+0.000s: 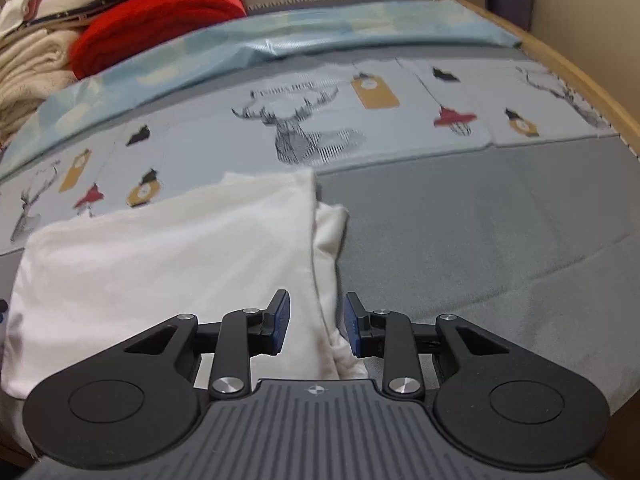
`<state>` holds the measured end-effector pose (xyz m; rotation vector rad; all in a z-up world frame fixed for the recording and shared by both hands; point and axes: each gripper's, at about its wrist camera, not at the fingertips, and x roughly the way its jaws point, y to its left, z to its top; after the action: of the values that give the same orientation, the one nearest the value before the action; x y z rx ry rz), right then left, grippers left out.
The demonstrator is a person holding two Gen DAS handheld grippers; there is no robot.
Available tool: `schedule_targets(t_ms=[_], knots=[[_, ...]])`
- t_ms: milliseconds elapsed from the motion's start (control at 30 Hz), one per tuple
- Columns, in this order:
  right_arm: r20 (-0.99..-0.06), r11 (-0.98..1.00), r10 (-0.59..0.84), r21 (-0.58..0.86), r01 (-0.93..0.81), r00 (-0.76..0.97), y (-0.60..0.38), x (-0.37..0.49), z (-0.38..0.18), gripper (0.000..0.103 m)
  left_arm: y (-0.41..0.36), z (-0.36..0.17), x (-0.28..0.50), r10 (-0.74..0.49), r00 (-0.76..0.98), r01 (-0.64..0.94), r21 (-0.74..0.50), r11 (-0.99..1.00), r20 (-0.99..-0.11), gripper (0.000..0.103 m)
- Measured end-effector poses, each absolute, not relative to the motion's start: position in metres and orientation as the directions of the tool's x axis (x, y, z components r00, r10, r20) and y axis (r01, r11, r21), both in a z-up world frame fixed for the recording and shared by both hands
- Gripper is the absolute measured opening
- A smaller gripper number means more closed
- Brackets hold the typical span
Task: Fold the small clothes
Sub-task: 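Grasp the folded shirt edge with the left gripper and lift it, then fold the held edge across the shirt with the left gripper and release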
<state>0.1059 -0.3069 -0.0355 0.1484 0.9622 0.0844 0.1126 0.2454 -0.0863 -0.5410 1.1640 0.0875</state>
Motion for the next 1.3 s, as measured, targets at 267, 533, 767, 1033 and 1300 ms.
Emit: schedule_targets(t_ms=[267, 533, 767, 1033, 1300], knots=[[-0.83, 0.964, 0.143, 0.241, 0.114, 0.539, -0.323, 0.116, -0.046, 0.031, 0.233, -0.108, 0.129, -0.256, 0.356, -0.308, -0.372, 0.876, -0.899, 0.057], [-0.83, 0.97, 0.137, 0.224, 0.098, 0.541, -0.305, 0.118, -0.045, 0.031, 0.224, -0.101, 0.121, -0.246, 0.392, -0.224, -0.352, 0.909, -0.886, 0.013], [-0.833, 0.971, 0.153, 0.226, 0.074, 0.532, -0.283, 0.123, -0.046, 0.031, 0.233, -0.074, 0.098, 0.056, 0.372, -0.228, -0.032, 0.973, -0.926, 0.012], [-0.823, 0.975, 0.18, 0.221, 0.013, 0.539, -0.275, 0.12, -0.042, 0.031, 0.229, -0.035, 0.09, 0.006, 0.435, -0.243, -0.111, 0.964, -0.9, 0.011], [-0.812, 0.96, 0.19, 0.27, 0.068, 0.552, -0.303, 0.115, -0.039, 0.031, 0.144, 0.005, 0.116, -0.252, 0.529, -0.1, -0.354, 0.93, -0.81, 0.01]])
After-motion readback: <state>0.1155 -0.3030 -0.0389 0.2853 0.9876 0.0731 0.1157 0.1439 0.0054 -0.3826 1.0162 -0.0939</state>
